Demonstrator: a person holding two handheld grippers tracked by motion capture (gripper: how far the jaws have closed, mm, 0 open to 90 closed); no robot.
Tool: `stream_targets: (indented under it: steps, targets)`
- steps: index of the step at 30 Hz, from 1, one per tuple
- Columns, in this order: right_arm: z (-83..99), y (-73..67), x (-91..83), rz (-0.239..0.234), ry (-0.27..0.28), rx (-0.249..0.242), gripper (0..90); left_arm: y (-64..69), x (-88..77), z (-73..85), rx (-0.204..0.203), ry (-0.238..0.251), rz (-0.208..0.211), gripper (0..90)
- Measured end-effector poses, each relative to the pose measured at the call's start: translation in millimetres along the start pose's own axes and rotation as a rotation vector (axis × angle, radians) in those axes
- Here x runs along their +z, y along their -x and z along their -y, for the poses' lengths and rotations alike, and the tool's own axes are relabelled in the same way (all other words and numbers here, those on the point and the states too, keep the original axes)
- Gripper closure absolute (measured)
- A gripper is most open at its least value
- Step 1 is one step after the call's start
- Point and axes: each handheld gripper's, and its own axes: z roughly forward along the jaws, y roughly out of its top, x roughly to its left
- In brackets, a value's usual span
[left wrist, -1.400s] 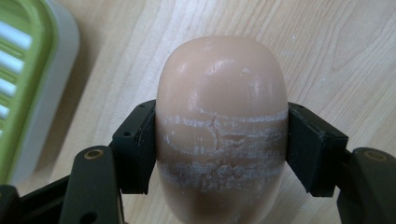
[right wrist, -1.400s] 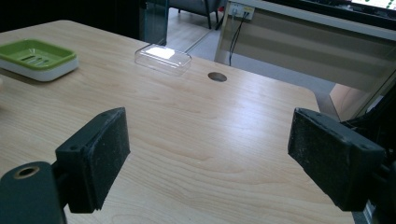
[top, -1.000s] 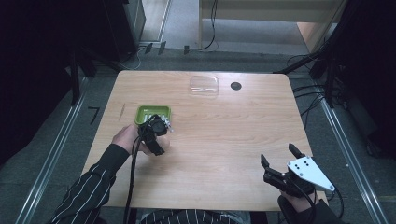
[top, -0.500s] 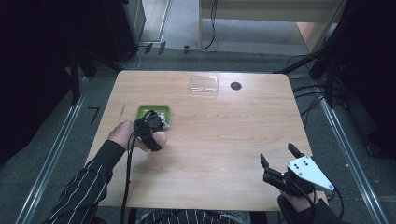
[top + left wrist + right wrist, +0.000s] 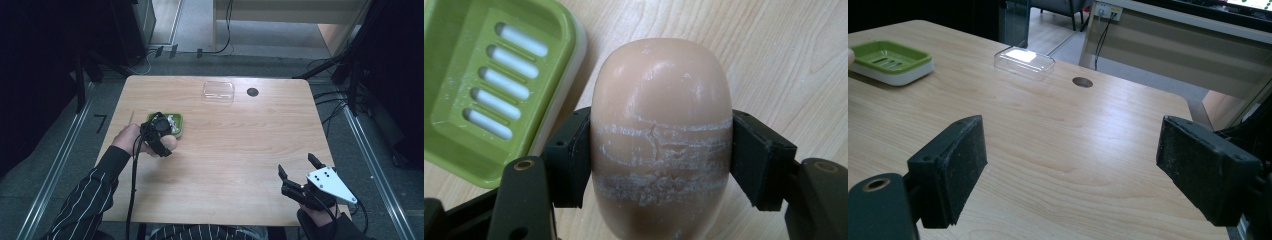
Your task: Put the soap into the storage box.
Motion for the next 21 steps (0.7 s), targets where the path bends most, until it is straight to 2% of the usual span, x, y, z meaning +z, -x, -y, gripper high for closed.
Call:
stream_targets:
  steps: [3, 6, 12, 17, 21]
  targets:
    - [-0.1, 0.4, 0.2, 0.001, 0.002, -0.001, 13.4, -6.5, -3.5, -0.2, 0.004, 0.013, -0.008, 33.9]
    - [-0.1, 0.2, 0.3, 0.0, 0.001, -0.002, 13.4, -10.4, -1.5, -0.1, 0.014, 0.0, -0.013, 33.9]
    - [-0.1, 0.6, 0.4, 0.002, 0.003, -0.003, 13.4, -15.4, 0.8, 0.1, 0.022, -0.01, -0.018, 33.9]
    - [-0.1, 0.6, 0.3, 0.0, 0.002, -0.001, 13.4, -18.9, -3.1, -1.9, 0.025, 0.003, -0.025, 33.9]
    - [-0.1, 0.4, 0.2, 0.001, 0.001, 0.001, 13.4, -21.9, -5.4, -3.3, 0.05, 0.004, -0.037, 33.9]
